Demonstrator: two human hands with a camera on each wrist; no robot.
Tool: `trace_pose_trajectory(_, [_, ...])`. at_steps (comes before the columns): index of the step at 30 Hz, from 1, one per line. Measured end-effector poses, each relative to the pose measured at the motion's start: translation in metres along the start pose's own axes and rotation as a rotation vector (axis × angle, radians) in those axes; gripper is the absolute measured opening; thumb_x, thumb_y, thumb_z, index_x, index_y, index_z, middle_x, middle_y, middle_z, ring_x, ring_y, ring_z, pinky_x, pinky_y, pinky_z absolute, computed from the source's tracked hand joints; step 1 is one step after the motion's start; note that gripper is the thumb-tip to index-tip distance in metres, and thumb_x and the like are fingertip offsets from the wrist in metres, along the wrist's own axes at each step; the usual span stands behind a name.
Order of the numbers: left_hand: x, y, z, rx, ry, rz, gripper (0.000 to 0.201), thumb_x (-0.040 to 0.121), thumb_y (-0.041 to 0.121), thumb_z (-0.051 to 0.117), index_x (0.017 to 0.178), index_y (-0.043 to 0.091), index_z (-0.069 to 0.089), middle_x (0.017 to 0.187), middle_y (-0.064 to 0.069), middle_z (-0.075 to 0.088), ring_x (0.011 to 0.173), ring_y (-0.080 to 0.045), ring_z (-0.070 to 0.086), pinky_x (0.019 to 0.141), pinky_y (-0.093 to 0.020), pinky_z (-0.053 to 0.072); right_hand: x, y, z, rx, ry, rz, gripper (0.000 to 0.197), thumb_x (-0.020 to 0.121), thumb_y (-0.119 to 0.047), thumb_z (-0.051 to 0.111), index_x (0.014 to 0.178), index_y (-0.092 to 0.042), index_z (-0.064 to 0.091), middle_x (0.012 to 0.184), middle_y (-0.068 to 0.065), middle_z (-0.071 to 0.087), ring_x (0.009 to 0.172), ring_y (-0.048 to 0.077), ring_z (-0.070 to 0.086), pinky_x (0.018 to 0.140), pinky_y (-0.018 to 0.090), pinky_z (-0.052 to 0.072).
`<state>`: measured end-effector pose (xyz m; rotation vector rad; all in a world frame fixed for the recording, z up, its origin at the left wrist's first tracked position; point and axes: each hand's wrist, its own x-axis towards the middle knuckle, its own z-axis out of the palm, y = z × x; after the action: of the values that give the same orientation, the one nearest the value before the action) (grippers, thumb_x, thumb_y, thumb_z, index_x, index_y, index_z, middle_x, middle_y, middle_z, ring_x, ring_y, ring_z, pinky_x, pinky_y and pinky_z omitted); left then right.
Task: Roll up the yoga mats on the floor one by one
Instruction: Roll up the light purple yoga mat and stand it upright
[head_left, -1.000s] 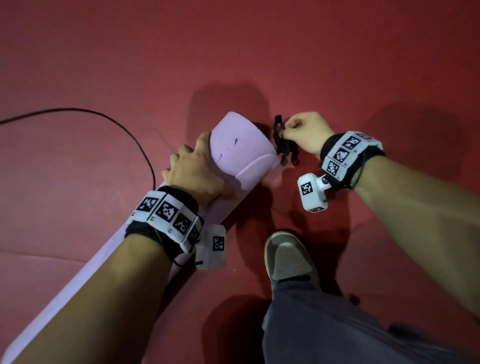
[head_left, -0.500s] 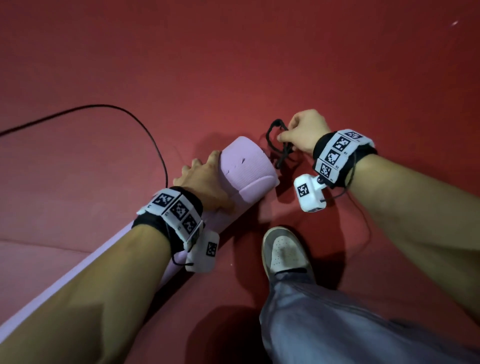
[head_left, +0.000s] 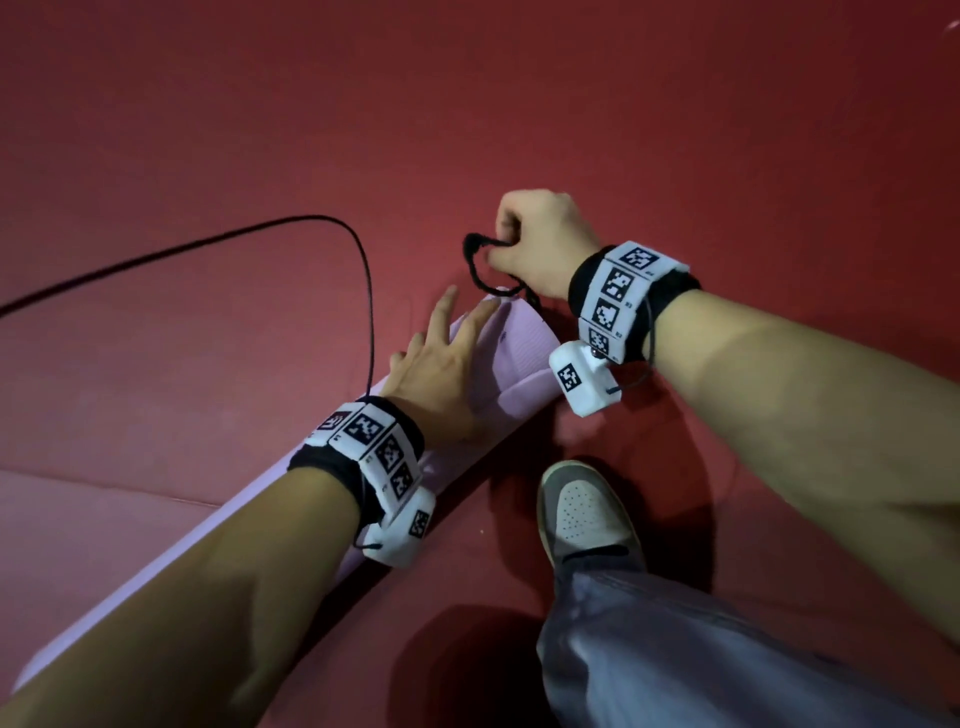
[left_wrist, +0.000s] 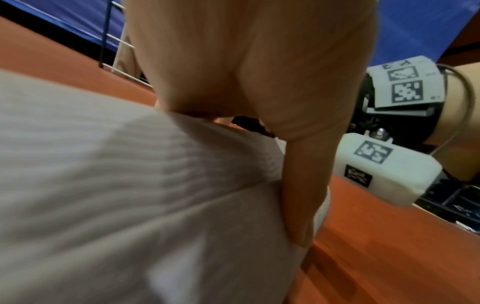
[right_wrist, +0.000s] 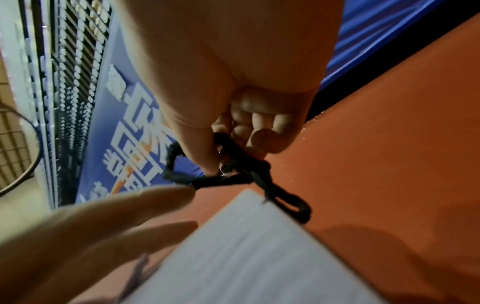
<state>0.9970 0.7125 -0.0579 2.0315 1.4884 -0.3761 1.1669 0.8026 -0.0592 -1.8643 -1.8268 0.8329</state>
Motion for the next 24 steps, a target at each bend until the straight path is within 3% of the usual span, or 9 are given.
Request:
trace_pose_trajectory(3, [0.003, -0.004, 0.000, -0.038, -0.004, 0.033, 0.140, 0.055, 0.030, 0.092, 0.153, 0.046, -0.006, 0.164, 0.005, -0.016, 0.145, -0.040, 0.026, 0.102, -0.067, 0.040, 0.000, -0.004, 0.006, -0.064, -0.078, -0.057, 0.018, 0.077, -0.020, 0.072, 0.071, -0.021, 0.055, 0.068, -0.007, 0.060, 0.069, 0.021, 0.059, 0.062, 0.031, 0.050])
trace_pose_trajectory(7, [0.001, -0.007, 0.005, -0.062, 0.036, 0.091, 0.125, 0.053, 0.027, 0.094, 0.148, 0.047, 0.015, 0.164, 0.004, -0.009, 0.147, -0.032, 0.021, 0.102, -0.064, 0.040, 0.000, -0.003, 0.006, -0.111, -0.086, -0.057, 0.013, 0.078, -0.013, 0.069, 0.076, -0.020, 0.058, 0.069, -0.007, 0.058, 0.066, 0.018, 0.056, 0.055, 0.026, 0.043])
trace_pose_trajectory(9, [0.002, -0.009, 0.007, -0.067, 0.059, 0.111, 0.133, 0.051, 0.027, 0.094, 0.147, 0.050, 0.006, 0.164, 0.005, -0.007, 0.147, -0.032, 0.022, 0.100, -0.064, 0.040, 0.000, -0.002, 0.005, -0.122, -0.072, -0.050, 0.014, 0.078, -0.012, 0.068, 0.075, -0.021, 0.058, 0.068, -0.008, 0.057, 0.065, 0.018, 0.055, 0.053, 0.025, 0.039])
trace_pose_trajectory(11, [0.003, -0.010, 0.007, -0.073, 0.053, 0.106, 0.144, 0.052, 0.027, 0.094, 0.152, 0.050, -0.007, 0.164, 0.006, -0.007, 0.147, -0.033, 0.022, 0.102, -0.066, 0.039, 0.000, -0.003, 0.004, -0.114, -0.099, -0.075, 0.010, 0.077, -0.011, 0.067, 0.077, -0.019, 0.061, 0.071, -0.005, 0.059, 0.069, 0.019, 0.057, 0.059, 0.027, 0.044])
trace_pose_trajectory(14, [0.008, -0.013, 0.006, -0.071, 0.039, 0.090, 0.146, 0.053, 0.029, 0.093, 0.157, 0.040, -0.010, 0.165, 0.006, -0.006, 0.147, -0.033, 0.021, 0.104, -0.066, 0.037, -0.002, -0.006, 0.002, -0.083, -0.146, -0.114, 0.009, 0.077, -0.010, 0.068, 0.080, -0.017, 0.064, 0.075, -0.005, 0.063, 0.075, 0.019, 0.060, 0.069, 0.030, 0.051])
trace_pose_trajectory(18, [0.015, -0.019, 0.006, -0.078, 0.027, 0.068, 0.148, 0.050, 0.035, 0.094, 0.160, 0.025, -0.005, 0.166, 0.005, -0.004, 0.149, -0.030, 0.017, 0.110, -0.063, 0.034, -0.005, -0.007, -0.004, -0.076, -0.210, -0.129, 0.010, 0.077, -0.015, 0.075, 0.083, -0.017, 0.068, 0.074, -0.010, 0.061, 0.076, 0.013, 0.059, 0.072, 0.026, 0.048])
trace_pose_trajectory(22, [0.021, -0.025, 0.000, -0.149, 0.032, 0.025, 0.147, 0.048, 0.034, 0.096, 0.160, 0.013, 0.004, 0.163, 0.000, 0.006, 0.147, -0.029, 0.023, 0.112, -0.057, 0.035, -0.008, -0.010, -0.023, 0.191, -0.276, -0.049, 0.013, 0.077, -0.011, 0.082, 0.077, -0.015, 0.069, 0.062, -0.010, 0.062, 0.052, -0.004, 0.055, 0.056, 0.012, 0.043])
trace_pose_trajectory(24, [0.024, -0.029, -0.003, -0.205, 0.042, 0.006, 0.146, 0.048, 0.028, 0.098, 0.160, 0.008, 0.005, 0.164, -0.005, 0.007, 0.149, -0.027, 0.020, 0.119, -0.045, 0.030, -0.008, -0.009, -0.032, 0.489, -0.276, 0.027, 0.018, 0.076, 0.000, 0.080, 0.073, -0.011, 0.066, 0.056, -0.008, 0.060, 0.048, -0.001, 0.055, 0.054, 0.014, 0.044])
